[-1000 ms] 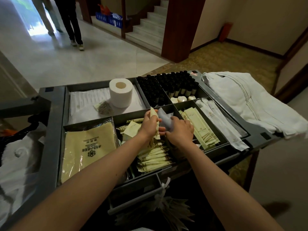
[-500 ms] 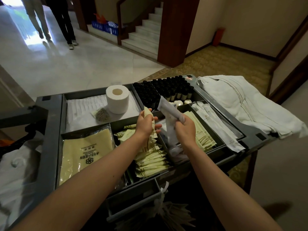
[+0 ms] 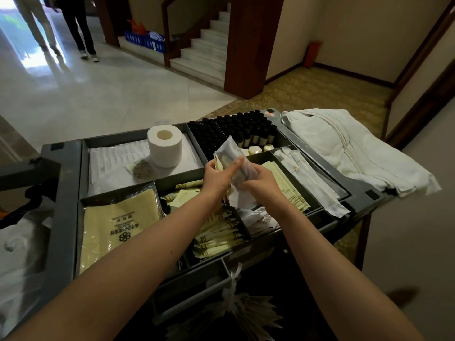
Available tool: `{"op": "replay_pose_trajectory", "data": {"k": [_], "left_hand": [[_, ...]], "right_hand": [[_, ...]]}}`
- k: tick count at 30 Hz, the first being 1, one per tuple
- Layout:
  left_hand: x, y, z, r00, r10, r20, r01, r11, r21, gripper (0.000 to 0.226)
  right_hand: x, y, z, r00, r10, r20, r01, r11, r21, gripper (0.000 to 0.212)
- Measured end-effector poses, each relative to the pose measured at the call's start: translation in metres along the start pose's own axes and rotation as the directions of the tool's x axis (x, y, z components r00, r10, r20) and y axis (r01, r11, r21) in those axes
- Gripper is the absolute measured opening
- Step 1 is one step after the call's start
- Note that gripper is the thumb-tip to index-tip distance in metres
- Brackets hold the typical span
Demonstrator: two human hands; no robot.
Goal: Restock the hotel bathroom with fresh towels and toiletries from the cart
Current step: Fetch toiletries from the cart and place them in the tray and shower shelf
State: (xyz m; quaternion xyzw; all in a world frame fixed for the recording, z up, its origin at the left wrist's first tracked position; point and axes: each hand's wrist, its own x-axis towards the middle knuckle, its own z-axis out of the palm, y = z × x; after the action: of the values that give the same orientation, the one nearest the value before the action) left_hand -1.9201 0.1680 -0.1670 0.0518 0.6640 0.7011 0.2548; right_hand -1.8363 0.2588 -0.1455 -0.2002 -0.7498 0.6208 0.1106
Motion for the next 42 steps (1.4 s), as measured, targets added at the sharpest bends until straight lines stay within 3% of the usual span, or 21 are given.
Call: {"op": "replay_pose_trajectory", "data": {"k": [7, 11, 17, 22, 25, 28, 31, 38, 42], "left_hand": [[-0.001, -0.012, 0.007, 0.997, -0.063, 0.037, 0.064, 0.998, -0.028, 0.093], [0.001, -0.023, 0.006, 0.998, -0.057, 0.016, 0.057, 0.997, -0.044, 0.079], [-0.002, -0.023, 0.009, 0.996, 0.084, 0.031, -0.087, 0.984, 0.154, 0.049], [-0.001, -0.024, 0.009, 0.993, 0.113, 0.036, -0.118, 0.972, 0.204, 0.045], [0.0, -0.025, 0.008, 0.99, 0.132, 0.048, -0.139, 0.96, 0.242, 0.048], [-0.003, -0.026, 0.009, 0.988, 0.15, 0.04, -0.155, 0.952, 0.264, 0.051], [-0.004, -0.027, 0.011, 0.987, 0.159, 0.021, -0.159, 0.953, 0.258, 0.053], [-0.009, -0.031, 0.014, 0.981, 0.186, -0.051, -0.168, 0.956, 0.241, 0.051], [-0.012, -0.036, 0.017, 0.974, 0.199, -0.112, -0.175, 0.965, 0.194, 0.056]], "right_hand": [[-0.01, 0.014, -0.019, 0.994, -0.039, 0.102, 0.056, 0.985, -0.161, 0.047], [-0.017, 0.013, -0.034, 0.96, 0.074, 0.269, -0.028, 0.985, -0.171, 0.048], [-0.024, 0.011, -0.044, 0.943, 0.159, 0.292, -0.042, 0.928, -0.37, 0.064], [-0.024, 0.022, -0.048, 0.898, 0.324, 0.297, -0.05, 0.747, -0.663, 0.064], [-0.025, 0.022, -0.045, 0.846, 0.354, 0.398, -0.005, 0.752, -0.659, 0.042], [-0.018, 0.02, -0.046, 0.818, 0.389, 0.424, 0.044, 0.692, -0.72, 0.031], [-0.012, 0.021, -0.047, 0.832, 0.403, 0.38, 0.072, 0.601, -0.796, 0.03], [-0.016, 0.02, -0.036, 0.921, 0.248, 0.301, 0.194, 0.379, -0.905, 0.04], [-0.014, 0.029, -0.036, 0.929, 0.198, 0.312, 0.235, 0.334, -0.913, 0.019]]}}
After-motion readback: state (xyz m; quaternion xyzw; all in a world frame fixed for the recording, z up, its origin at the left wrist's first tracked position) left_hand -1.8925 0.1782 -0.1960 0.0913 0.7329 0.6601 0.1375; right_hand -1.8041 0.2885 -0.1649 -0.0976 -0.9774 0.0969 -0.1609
